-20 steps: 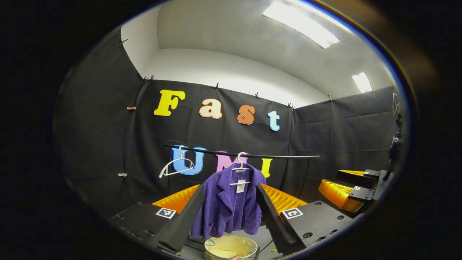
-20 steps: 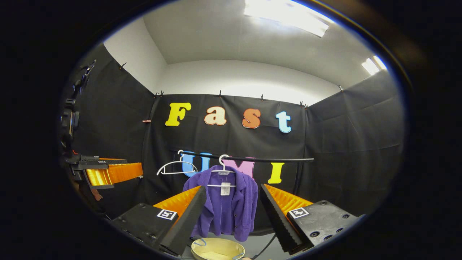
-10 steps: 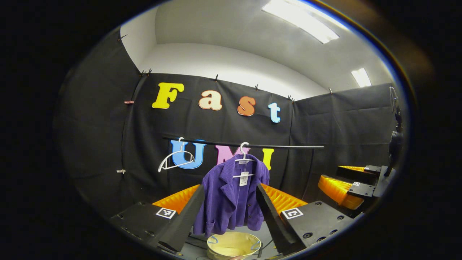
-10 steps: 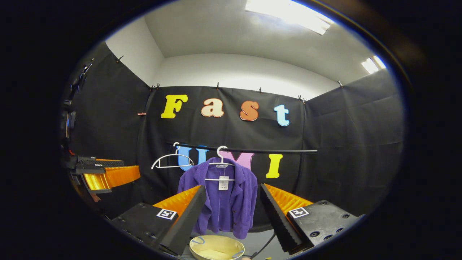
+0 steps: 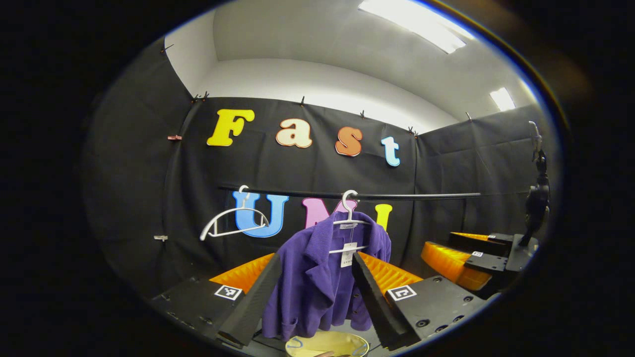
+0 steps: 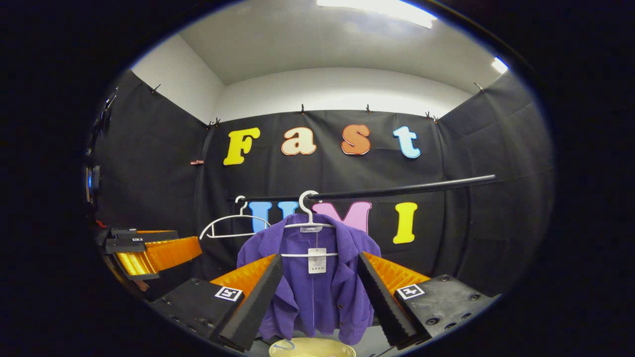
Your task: Grasp the clothes on the hanger with both hands and then place them into the laundry hamper below.
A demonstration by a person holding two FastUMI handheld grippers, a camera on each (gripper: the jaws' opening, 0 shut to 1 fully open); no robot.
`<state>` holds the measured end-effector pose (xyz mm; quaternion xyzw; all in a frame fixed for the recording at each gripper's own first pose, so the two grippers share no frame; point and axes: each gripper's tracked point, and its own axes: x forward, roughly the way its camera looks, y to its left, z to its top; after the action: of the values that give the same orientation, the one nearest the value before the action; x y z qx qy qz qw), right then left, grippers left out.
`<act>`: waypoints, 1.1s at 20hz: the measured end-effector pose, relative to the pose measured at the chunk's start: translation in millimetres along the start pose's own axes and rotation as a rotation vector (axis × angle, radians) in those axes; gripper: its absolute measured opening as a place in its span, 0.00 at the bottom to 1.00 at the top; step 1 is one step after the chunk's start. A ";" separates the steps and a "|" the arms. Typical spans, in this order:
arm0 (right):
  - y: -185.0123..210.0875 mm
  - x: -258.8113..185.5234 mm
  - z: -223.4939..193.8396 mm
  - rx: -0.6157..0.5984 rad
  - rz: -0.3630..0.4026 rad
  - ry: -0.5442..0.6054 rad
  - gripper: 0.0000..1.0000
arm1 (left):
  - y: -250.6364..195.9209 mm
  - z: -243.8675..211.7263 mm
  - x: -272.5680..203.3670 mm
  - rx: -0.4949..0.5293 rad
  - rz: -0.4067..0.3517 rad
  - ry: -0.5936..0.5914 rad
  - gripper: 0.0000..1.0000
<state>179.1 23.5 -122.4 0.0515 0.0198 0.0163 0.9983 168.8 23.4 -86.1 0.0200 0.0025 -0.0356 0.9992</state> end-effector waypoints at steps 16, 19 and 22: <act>-34.6 146.9 -136.0 0.112 0.210 0.186 0.97 | 22.3 -132.1 141.4 -0.147 0.267 0.114 0.90; -46.6 154.7 -137.0 0.104 0.199 0.169 0.97 | 21.4 -131.7 154.2 -0.132 0.255 0.105 0.90; -47.4 164.6 -147.1 0.134 0.210 0.193 0.97 | 18.1 -138.8 166.8 -0.109 0.241 0.121 0.90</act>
<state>338.9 -2.9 -279.7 0.1179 0.1113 0.1240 0.9790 336.0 35.2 -225.1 -0.0322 0.0623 0.0860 0.9938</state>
